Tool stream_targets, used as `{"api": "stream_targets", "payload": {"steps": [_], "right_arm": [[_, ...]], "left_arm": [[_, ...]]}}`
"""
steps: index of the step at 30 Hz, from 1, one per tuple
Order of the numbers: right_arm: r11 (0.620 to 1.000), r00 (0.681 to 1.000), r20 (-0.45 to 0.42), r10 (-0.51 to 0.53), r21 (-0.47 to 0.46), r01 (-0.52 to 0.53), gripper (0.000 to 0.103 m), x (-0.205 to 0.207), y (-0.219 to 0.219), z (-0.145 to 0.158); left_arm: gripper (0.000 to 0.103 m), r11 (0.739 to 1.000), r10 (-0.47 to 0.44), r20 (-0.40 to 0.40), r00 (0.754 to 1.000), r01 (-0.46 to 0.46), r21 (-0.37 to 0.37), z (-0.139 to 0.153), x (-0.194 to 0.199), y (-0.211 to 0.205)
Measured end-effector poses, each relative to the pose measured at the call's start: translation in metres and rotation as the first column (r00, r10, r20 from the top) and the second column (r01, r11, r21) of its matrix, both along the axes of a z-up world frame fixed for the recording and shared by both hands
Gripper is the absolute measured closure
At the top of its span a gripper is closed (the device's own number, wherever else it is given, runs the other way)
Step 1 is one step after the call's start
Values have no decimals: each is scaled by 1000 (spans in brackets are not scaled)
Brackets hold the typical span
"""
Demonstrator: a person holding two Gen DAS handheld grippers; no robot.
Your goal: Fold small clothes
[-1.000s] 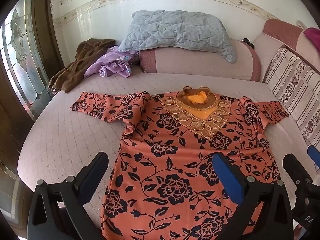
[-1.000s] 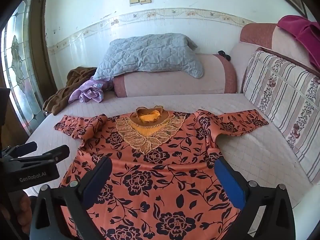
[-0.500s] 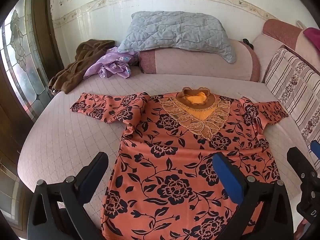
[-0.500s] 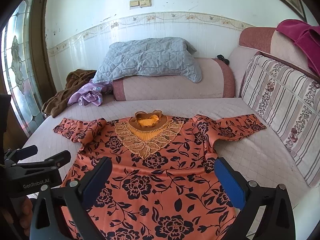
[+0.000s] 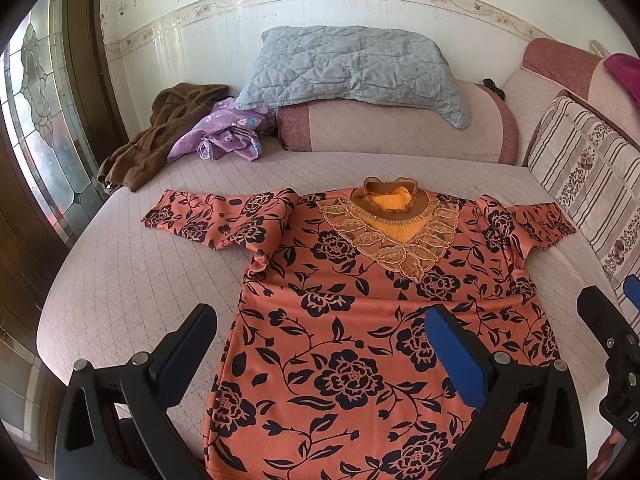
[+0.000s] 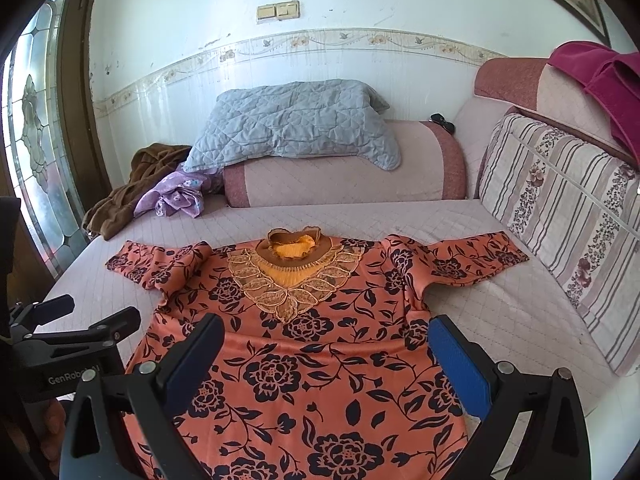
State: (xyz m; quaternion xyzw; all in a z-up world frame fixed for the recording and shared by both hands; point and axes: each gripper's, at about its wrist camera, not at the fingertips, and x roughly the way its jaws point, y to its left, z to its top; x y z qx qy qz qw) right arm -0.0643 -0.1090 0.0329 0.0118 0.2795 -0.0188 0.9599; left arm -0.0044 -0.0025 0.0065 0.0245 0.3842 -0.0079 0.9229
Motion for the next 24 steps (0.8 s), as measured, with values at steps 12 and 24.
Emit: {"api": "stream_targets", "payload": {"steps": [12, 24], "right_arm": [[1000, 1000, -1, 1, 0, -1, 0, 3, -2, 1], [1000, 1000, -10, 4, -3, -4, 0, 7, -1, -2]], "left_arm": [[0, 1000, -7, -5, 1000, 7, 2, -2, 3, -1], [0, 1000, -8, -13, 1000, 8, 4, -5, 7, -3]]}}
